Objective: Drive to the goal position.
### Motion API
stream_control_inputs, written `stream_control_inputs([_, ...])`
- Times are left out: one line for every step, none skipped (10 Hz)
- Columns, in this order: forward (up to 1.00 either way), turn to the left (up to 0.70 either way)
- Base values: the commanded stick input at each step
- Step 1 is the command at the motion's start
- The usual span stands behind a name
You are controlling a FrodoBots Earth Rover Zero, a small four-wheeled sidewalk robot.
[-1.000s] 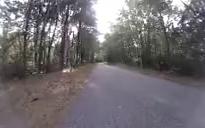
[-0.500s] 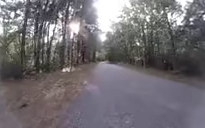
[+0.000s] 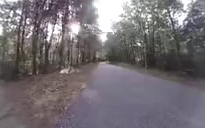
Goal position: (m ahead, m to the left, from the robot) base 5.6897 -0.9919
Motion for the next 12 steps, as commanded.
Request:
stream_control_inputs([0.7,0.0])
stream_control_inputs([0.7,0.0])
stream_control_inputs([0.7,0.0])
stream_control_inputs([0.7,0.0])
stream_control_inputs([0.7,0.0])
stream_control_inputs([0.7,0.0])
stream_control_inputs([0.7,0.0])
stream_control_inputs([0.7,0.0])
stream_control_inputs([0.7,0.0])
stream_control_inputs([0.7,0.0])
stream_control_inputs([0.7,0.0])
stream_control_inputs([0.7,0.0])
